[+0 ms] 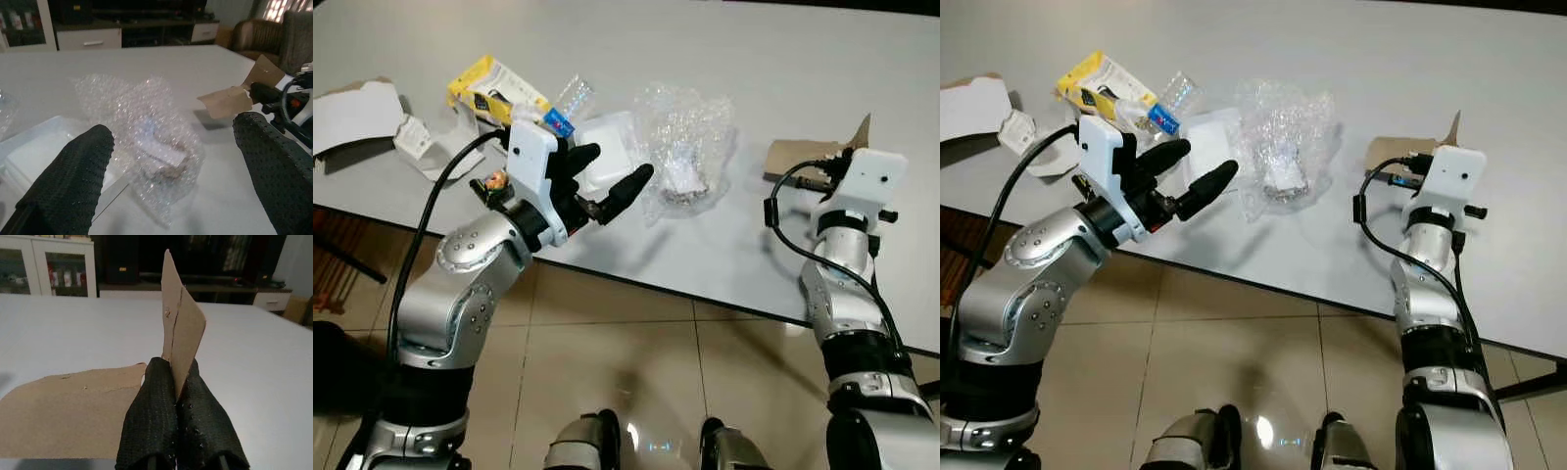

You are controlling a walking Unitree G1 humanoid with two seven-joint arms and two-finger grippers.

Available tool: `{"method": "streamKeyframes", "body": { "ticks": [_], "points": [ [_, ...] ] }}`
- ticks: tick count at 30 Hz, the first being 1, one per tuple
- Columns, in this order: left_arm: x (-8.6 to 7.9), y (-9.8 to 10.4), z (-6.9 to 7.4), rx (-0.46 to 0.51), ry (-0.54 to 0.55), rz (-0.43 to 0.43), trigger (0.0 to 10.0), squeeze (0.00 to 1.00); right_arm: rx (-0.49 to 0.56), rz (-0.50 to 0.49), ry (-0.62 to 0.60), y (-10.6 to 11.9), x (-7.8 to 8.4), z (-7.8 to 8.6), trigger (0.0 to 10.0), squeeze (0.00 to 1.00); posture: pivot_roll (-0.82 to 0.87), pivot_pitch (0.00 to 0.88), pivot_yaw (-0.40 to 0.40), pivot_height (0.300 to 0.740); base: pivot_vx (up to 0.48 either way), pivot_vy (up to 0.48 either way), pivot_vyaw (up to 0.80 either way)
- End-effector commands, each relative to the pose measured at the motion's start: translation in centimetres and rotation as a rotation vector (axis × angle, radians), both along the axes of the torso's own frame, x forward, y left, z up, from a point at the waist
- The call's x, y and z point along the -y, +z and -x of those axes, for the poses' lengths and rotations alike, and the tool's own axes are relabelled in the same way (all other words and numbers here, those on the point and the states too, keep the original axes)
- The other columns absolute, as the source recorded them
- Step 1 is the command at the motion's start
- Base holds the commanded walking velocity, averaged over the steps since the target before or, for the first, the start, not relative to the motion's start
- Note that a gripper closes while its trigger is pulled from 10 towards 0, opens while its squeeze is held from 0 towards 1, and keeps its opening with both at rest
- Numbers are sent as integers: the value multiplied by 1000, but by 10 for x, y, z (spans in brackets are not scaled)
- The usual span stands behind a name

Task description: Picking trash to rubbish bin

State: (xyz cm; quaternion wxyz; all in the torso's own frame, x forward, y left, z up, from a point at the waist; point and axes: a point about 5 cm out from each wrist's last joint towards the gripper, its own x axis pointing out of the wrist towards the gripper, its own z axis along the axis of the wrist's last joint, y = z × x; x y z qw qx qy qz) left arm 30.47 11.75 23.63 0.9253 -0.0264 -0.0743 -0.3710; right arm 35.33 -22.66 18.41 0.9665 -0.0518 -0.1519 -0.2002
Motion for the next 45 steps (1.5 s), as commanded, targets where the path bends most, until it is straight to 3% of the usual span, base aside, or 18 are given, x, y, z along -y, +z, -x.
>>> {"method": "streamKeyframes", "body": {
  "ticks": [1, 6, 7, 8, 9, 10, 11, 12, 16, 22, 25, 29, 45],
  "points": [
    [1, 0, -2, 14, 8, -6, 10000, 0, 17, 29, 19, 7, -5, 4, 0, 0, 96, 133, 94, 740, 0, 0, 0],
    [7, -4, -5, 2, 4, 11, 10000, 0, 17, 59, 29, 14, -4, 14, 0, 0, 59, 125, 84, 740, 0, 0, 0],
    [10, -6, -6, -10, 9, 14, 10000, 0, 16, 67, 36, 16, -4, 17, 392, 0, 49, 121, 81, 740, 0, 0, 0],
    [10, -8, -7, -17, 16, 15, 10000, 0, 13, 72, 36, 16, -5, 19, 2627, 0, 49, 121, 81, 740, 0, 0, 0],
    [10, -8, -7, -17, 16, 15, 10000, 0, 13, 72, 36, 16, -5, 19, 2627, 0, 49, 121, 81, 740, 0, 0, 0],
    [12, -10, -8, -20, 29, 15, 10000, 0, 4, 81, 37, 16, -5, 23, 5373, 0, 31, 115, 79, 740, 0, 0, 0],
    [12, -10, -8, -20, 29, 15, 10000, 0, 4, 81, 37, 16, -5, 23, 5373, 0, 31, 115, 79, 740, 0, 0, 0],
    [12, -12, -9, -20, 46, 20, 10000, 0, -4, 93, 31, 17, -5, 27, 10000, 0, 21, 113, 80, 740, 0, 0, 0],
    [11, -24, -11, -49, 181, 47, 10000, 0, -32, 97, 36, 13, -8, 42, 10000, 0, -14, 104, 82, 740, 0, 0, 0],
    [15, -34, -9, -19, 274, 41, 10000, 0, -67, 77, 33, 10, -13, 54, 10000, 0, -41, 96, 73, 740, 0, 0, 0],
    [17, -31, -9, 40, 317, 14, 10000, 0, -74, 69, 41, 9, -17, 56, 10000, 0, -48, 94, 69, 740, 0, 0, -267],
    [16, -27, -13, 76, 385, 40, 10000, 0, -72, 85, 63, 15, -22, 59, 10000, 0, -64, 87, 59, 740, 0, 0, -314],
    [34, -37, -12, 28, 299, 51, 10000, 0, -76, 85, 85, 23, -26, 60, 10000, 0, -73, 62, 58, 740, 0, 0, 0]
  ]
}}
